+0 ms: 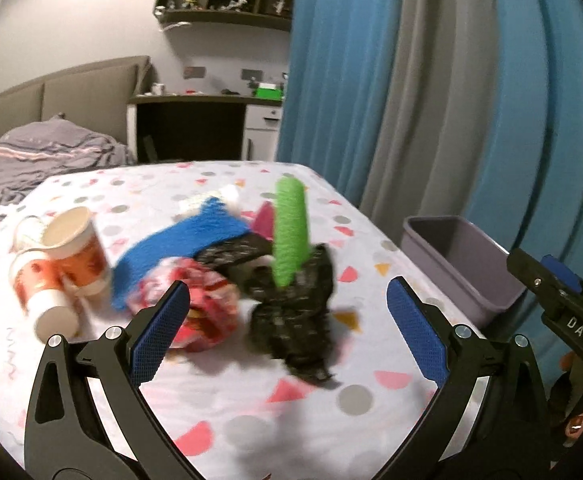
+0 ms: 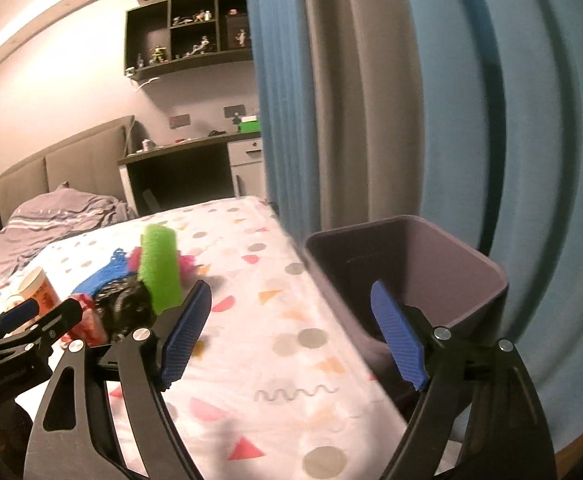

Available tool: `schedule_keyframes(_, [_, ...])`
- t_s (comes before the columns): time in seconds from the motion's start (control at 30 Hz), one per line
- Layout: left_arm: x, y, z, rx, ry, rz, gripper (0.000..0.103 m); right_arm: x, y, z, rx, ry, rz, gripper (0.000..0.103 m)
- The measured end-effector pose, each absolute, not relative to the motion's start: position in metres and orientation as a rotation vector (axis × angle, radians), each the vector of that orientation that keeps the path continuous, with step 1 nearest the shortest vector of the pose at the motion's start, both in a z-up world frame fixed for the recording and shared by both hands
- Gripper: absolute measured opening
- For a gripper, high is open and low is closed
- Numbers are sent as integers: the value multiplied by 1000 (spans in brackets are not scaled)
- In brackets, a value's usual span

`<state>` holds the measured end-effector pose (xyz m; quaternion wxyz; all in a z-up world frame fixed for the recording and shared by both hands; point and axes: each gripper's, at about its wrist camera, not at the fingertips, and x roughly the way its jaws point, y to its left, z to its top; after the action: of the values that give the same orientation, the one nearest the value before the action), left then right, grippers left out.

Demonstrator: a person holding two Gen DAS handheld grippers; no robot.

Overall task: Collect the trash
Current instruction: 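Move both tools back over the remaining trash pile, then grasp the black plastic bag with the right tool while the left tool grasps the snack wrapper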

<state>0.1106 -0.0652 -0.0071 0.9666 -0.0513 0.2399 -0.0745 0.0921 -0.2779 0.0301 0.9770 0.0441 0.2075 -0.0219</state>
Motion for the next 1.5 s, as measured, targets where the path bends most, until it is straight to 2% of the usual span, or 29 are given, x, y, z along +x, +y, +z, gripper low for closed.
schedule_keyframes(0.73, [91,1,-9,-146,461,-60,97,99,-202,11,25,486,78,81])
schedule_keyframes(1.37, [88,49,-5,-185,432,-25,97,156,-146,-22,11,625,133,81])
schedule_keyframes(1.5, [89,52,-7,-188,438,-27,97,163,-144,-27,7,648,137,73])
